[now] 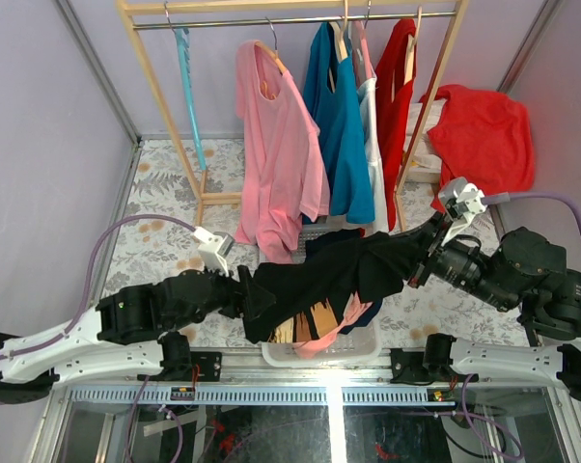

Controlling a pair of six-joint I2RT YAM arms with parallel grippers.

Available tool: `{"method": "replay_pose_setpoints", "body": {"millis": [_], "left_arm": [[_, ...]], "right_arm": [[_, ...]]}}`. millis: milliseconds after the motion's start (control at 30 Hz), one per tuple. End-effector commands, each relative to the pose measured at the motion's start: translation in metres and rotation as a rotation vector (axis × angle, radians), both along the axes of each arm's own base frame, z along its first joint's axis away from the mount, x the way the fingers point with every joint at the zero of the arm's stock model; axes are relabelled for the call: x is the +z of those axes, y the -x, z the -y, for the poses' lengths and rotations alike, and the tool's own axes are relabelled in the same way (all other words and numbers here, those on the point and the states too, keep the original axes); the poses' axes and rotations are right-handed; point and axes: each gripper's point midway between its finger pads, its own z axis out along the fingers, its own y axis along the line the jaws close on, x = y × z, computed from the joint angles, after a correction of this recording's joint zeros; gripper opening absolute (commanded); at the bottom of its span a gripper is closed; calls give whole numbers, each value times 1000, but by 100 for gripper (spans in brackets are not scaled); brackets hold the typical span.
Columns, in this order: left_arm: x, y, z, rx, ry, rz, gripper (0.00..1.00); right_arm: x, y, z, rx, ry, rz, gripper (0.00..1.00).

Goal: Place the t-shirt on the hanger
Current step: Place the T-shirt in the bin.

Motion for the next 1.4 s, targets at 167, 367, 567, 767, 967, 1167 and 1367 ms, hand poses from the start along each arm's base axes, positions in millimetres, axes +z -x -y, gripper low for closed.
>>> {"method": "replay_pose_setpoints", "body": {"millis": [167,367,567,767,967,1167,1367], "left_arm": [[-35,3,-14,94,-8,-114,73],[-60,8,-3,68,-4,-151,77],[-91,2,-8,147,-47,-186,75],[-66,-6,-16,195,-7,-144,25],[-15,-13,-24,209,33,-79,9],[50,-21,-31,216,101,17,7],[140,-32,-39,231,211,163,5]], "right_arm": [[23,-17,15,-105,-27,80,0],[17,-18,22,-126,-12,66,0],[6,-17,28,-137,-8,53,0],[-1,-14,34,-139,-16,40,0],[-7,-12,35,-130,-25,27,0],[-13,-11,34,-129,-20,17,0],[-25,-11,25,-113,-4,2,0]]}}
